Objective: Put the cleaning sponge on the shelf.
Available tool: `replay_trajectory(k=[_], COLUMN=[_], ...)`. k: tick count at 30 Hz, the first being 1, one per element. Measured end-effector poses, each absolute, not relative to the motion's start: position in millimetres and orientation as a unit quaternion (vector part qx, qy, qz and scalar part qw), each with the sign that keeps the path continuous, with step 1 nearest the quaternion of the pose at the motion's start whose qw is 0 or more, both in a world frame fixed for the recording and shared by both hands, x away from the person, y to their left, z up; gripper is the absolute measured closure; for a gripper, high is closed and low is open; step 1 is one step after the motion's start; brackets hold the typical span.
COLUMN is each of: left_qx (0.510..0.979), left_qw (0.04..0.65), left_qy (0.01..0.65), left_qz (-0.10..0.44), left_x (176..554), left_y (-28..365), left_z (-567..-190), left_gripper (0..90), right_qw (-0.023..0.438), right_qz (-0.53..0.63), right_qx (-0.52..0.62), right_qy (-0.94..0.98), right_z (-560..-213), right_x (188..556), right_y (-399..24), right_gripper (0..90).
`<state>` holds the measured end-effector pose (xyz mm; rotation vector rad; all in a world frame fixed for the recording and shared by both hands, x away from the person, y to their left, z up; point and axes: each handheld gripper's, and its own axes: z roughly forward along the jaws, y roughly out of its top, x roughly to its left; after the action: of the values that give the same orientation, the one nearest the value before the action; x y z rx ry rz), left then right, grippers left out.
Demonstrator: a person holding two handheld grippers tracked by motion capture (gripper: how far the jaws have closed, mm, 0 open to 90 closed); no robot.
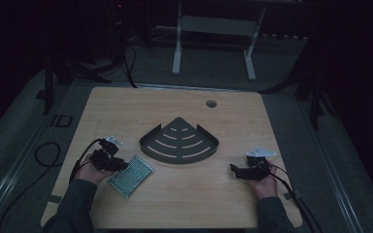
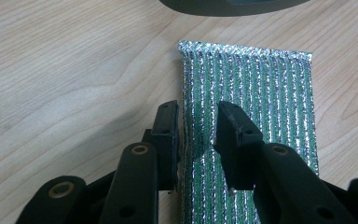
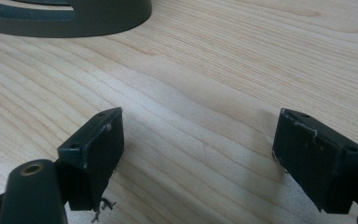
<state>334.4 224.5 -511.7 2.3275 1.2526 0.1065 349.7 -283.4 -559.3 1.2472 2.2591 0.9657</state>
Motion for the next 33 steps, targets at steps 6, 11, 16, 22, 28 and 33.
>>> replay_trajectory(k=[6, 11, 16, 22, 28, 33], left_qx=[0.85, 0.849, 0.849, 0.85, 0.853, 0.847], left_qw=[0.252, 0.243, 0.238, 0.23, 0.216, 0.21], left_qy=[0.463, 0.468, 0.472, 0.473, 0.474, 0.487], left_qz=[0.021, 0.016, 0.006, -0.003, -0.022, -0.042], left_x=[336.2, 337.5, 339.3, 341.7, 346.9, 351.7], left_y=[225.7, 227.0, 228.7, 227.2, 225.3, 226.6], left_z=[-513.3, -517.9, -520.3, -521.2, -519.8, -520.0], left_gripper=[69.0, 68.3, 68.4, 71.1, 74.9, 77.7], right_qw=[0.192, 0.192, 0.192, 0.192, 0.192, 0.192], right_qz=[0.344, 0.344, 0.344, 0.343, 0.343, 0.344], right_qx=[0.444, 0.444, 0.444, 0.443, 0.444, 0.444], right_qy=[0.805, 0.805, 0.805, 0.805, 0.805, 0.805], right_z=[-559.3, -559.3, -559.3, -559.3, -559.3, -559.3], right_x=[349.7, 349.8, 349.7, 349.7, 349.7, 349.7], right_y=[-283.4, -283.4, -283.5, -283.5, -283.5, -283.5], right_gripper=[15.9, 15.9, 15.9, 15.9, 15.9, 15.9])
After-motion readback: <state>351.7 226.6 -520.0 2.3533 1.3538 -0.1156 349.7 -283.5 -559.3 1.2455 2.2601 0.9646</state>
